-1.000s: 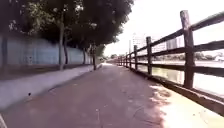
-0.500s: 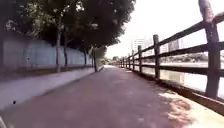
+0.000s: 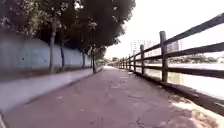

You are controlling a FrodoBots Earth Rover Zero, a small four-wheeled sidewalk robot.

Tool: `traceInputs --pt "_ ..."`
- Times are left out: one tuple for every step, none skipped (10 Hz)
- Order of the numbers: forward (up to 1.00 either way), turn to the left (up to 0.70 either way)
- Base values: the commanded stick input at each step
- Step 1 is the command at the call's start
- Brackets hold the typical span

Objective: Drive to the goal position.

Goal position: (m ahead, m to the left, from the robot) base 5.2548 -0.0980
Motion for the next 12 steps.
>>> traceInputs --pt "0.98 -0.29" --pt "0.98 -0.11" --pt "0.98 0.01" --pt "0.98 0.01" --pt "0.98 0.01" --pt "0.98 0.01" --pt "0.98 0.01" --pt "0.98 0.01" --pt "0.98 0.01" --pt "0.98 0.01" --pt "0.98 0.01" --pt "0.98 0.01"
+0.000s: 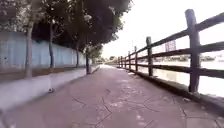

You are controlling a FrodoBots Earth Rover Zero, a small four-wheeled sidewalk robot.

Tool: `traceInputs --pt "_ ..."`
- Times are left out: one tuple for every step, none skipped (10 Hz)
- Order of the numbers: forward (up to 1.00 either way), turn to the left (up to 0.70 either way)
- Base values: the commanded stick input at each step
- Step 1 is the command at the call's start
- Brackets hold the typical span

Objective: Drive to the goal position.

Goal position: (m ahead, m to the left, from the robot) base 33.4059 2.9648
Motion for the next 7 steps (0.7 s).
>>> traceInputs --pt "0.98 0.01" --pt "0.98 0.01" --pt "0.98 0.01" --pt "0.98 0.01" --pt "0.98 0.01" --pt "0.98 0.01" --pt "0.98 0.01"
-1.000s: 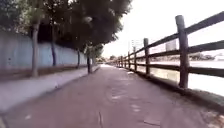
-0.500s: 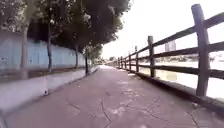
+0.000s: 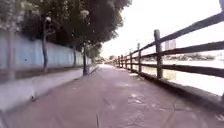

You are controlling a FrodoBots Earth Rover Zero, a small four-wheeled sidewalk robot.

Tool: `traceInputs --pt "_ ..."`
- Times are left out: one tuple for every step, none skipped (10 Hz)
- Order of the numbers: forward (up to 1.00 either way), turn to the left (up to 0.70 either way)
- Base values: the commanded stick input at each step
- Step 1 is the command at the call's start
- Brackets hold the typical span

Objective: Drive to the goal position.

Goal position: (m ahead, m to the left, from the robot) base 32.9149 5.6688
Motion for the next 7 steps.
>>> traceInputs --pt "0.98 0.01" --pt "0.98 0.01" --pt "0.98 0.01" --pt "0.98 0.01" --pt "0.98 0.01" --pt "0.98 0.01" --pt "0.98 0.01"
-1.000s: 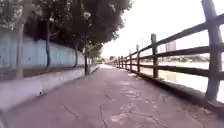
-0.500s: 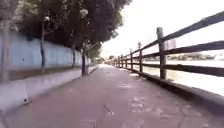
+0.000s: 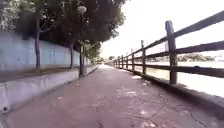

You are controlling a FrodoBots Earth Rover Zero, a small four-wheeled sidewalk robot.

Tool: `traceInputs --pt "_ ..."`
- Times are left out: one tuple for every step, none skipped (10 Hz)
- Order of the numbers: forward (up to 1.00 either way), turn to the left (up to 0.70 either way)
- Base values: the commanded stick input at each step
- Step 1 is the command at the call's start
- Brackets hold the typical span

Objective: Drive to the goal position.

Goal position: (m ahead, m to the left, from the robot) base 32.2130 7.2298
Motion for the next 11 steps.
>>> traceInputs --pt "0.98 0.02" --pt "0.98 0.09" --pt "0.98 0.27" --pt "0.98 0.12" --pt "0.98 0.01" --pt "0.98 0.01" --pt "0.98 0.01" --pt "0.98 0.01" --pt "0.98 0.01" --pt "0.98 0.01" --pt "0.98 0.01"
